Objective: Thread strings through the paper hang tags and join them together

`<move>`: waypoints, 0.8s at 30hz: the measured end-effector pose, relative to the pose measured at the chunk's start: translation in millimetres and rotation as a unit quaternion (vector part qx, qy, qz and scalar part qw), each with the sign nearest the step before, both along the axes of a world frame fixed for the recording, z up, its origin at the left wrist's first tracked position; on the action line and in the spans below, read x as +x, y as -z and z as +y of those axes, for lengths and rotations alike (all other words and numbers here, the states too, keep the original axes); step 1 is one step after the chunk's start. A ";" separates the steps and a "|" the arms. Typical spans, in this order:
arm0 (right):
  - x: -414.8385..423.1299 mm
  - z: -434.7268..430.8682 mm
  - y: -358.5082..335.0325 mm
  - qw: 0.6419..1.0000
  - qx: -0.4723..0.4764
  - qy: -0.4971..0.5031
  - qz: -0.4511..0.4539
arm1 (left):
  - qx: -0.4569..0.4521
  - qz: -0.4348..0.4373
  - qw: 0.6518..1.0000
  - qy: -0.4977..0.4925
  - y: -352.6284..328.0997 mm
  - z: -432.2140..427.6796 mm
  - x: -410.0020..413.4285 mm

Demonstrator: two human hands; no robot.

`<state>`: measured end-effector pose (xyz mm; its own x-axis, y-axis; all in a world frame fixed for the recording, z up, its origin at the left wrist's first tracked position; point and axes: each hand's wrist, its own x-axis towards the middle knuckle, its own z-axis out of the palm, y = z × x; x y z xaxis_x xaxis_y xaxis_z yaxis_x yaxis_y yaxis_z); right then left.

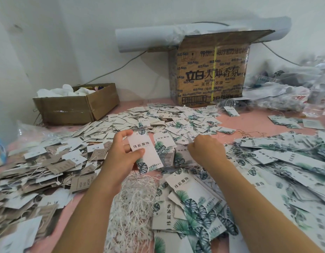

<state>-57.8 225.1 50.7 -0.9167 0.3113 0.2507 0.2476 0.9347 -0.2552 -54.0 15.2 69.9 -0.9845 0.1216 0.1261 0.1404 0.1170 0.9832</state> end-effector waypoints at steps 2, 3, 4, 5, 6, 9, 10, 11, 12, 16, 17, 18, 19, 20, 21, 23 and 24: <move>2.4 2.0 -5.3 0.998 -0.019 0.047 0.048 | 0.008 -0.012 1.000 -0.002 0.3 0.3 -1.1; 3.8 2.5 -8.8 0.996 -0.028 0.051 0.068 | 0.011 -0.020 1.000 -0.006 0.8 0.6 -1.6; 4.8 1.6 -12.8 0.995 -0.029 0.038 0.087 | 0.014 -0.030 0.999 -0.010 1.4 1.0 -2.0; 6.1 -1.5 -17.3 0.994 -0.019 0.008 0.106 | 0.021 -0.041 0.999 -0.011 1.8 1.6 -1.8; 7.7 -7.2 -21.8 0.991 -0.003 -0.035 0.126 | 0.031 -0.049 0.998 -0.011 2.4 2.5 -2.0; 16.5 -34.3 -33.8 0.961 0.042 -0.191 0.197 | 0.072 -0.060 0.996 -0.013 3.4 5.5 -0.7; 20.2 -43.3 -35.9 0.946 0.059 -0.237 0.213 | 0.085 -0.061 0.994 -0.013 3.5 6.5 0.1; 23.9 -50.4 -37.7 0.934 0.074 -0.270 0.220 | 0.099 -0.063 0.993 -0.012 3.0 7.5 1.1; 26.6 -55.2 -39.0 0.926 0.087 -0.293 0.220 | 0.116 -0.066 0.991 -0.007 2.3 8.2 1.9; 29.8 -60.1 -40.3 0.913 0.110 -0.347 0.183 | 0.221 -0.093 0.971 0.019 -3.6 6.2 2.3; 29.6 -59.7 -40.7 0.912 0.110 -0.355 0.176 | 0.245 -0.100 0.964 0.023 -5.3 5.6 2.2; 29.3 -59.5 -41.3 0.911 0.111 -0.360 0.171 | 0.266 -0.106 0.958 0.022 -6.6 5.1 1.7; 29.4 -59.3 -41.6 0.910 0.112 -0.363 0.167 | 0.284 -0.111 0.952 0.017 -7.6 5.2 1.5; 29.7 -59.3 -41.7 0.908 0.111 -0.368 0.165 | 0.296 -0.114 0.948 0.009 -7.8 5.0 1.2; 30.6 -59.6 -41.9 0.907 0.108 -0.373 0.163 | 0.299 -0.110 0.948 -0.001 -7.7 4.9 0.9; 33.6 -60.6 -43.4 0.904 0.099 -0.386 0.158 | 0.282 -0.081 0.956 -0.024 -6.6 4.6 1.4; 34.6 -61.0 -44.3 0.903 0.091 -0.391 0.156 | 0.266 -0.063 0.961 -0.037 -5.3 4.0 1.2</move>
<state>-23.2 164.1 95.0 -0.7144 -0.4729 0.5157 -0.5632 0.8260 -0.0229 -52.7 19.2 75.2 -0.9996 0.0015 0.0298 0.0267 -0.4021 0.9152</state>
